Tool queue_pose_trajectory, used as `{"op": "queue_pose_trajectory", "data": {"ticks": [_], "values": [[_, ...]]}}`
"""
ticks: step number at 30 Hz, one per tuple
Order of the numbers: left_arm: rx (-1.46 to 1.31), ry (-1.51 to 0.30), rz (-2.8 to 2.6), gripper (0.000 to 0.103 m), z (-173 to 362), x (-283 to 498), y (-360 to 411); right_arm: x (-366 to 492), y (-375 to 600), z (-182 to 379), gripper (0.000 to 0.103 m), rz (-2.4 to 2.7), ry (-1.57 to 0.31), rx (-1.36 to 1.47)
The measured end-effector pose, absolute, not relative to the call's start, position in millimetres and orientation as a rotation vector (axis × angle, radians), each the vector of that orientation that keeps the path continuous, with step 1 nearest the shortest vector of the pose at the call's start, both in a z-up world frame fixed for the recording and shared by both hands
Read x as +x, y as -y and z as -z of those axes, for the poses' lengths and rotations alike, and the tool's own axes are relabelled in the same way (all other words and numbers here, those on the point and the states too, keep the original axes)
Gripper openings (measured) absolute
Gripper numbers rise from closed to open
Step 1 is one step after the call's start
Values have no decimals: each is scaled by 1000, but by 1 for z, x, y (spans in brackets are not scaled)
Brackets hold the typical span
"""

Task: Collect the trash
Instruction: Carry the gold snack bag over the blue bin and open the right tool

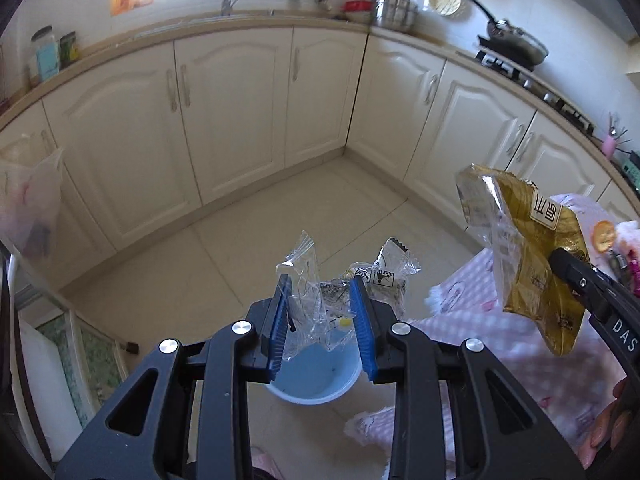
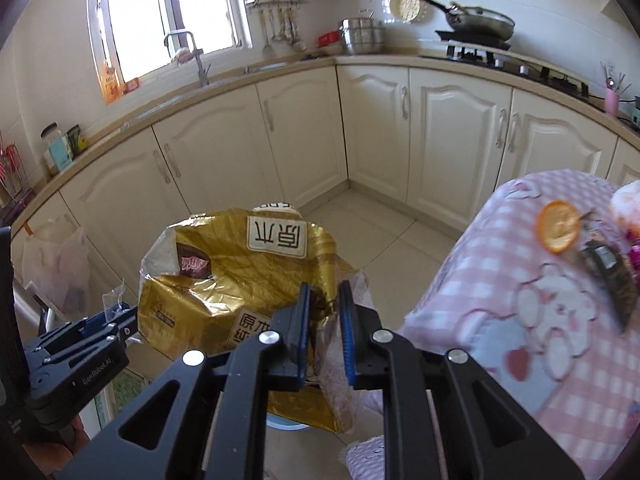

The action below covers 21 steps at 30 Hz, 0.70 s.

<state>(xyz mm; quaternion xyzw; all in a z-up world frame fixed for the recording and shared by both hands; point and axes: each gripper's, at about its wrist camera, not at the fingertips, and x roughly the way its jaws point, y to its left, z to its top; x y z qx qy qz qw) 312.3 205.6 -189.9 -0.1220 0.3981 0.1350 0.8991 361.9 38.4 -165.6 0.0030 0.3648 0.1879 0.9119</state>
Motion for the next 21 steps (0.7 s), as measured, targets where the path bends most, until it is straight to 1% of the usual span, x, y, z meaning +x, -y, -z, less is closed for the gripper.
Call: {"op": "queue_pose_trajectory", "data": {"ticks": [2, 4, 5, 6, 7, 14, 21], "values": [[-270, -850, -284, 28, 202, 324, -213, 369, -50, 177, 14, -386, -771, -1], [-287, -855, -286, 31, 210, 330, -220, 375, -60, 185, 14, -384, -786, -8], [-302, -856, -284, 44, 213, 334, -223, 378, -64, 190, 14, -383, -791, -12], [-313, -861, -286, 61, 216, 337, -226, 382, -68, 194, 14, -381, -799, -16], [-317, -856, -288, 66, 218, 337, -225, 383, -72, 198, 14, -381, -804, -15], [-331, -880, -320, 73, 238, 334, -234, 403, -96, 232, 14, -392, -867, -36], [-335, -913, -371, 73, 252, 328, -247, 408, -120, 262, 14, -425, -932, -43]]}}
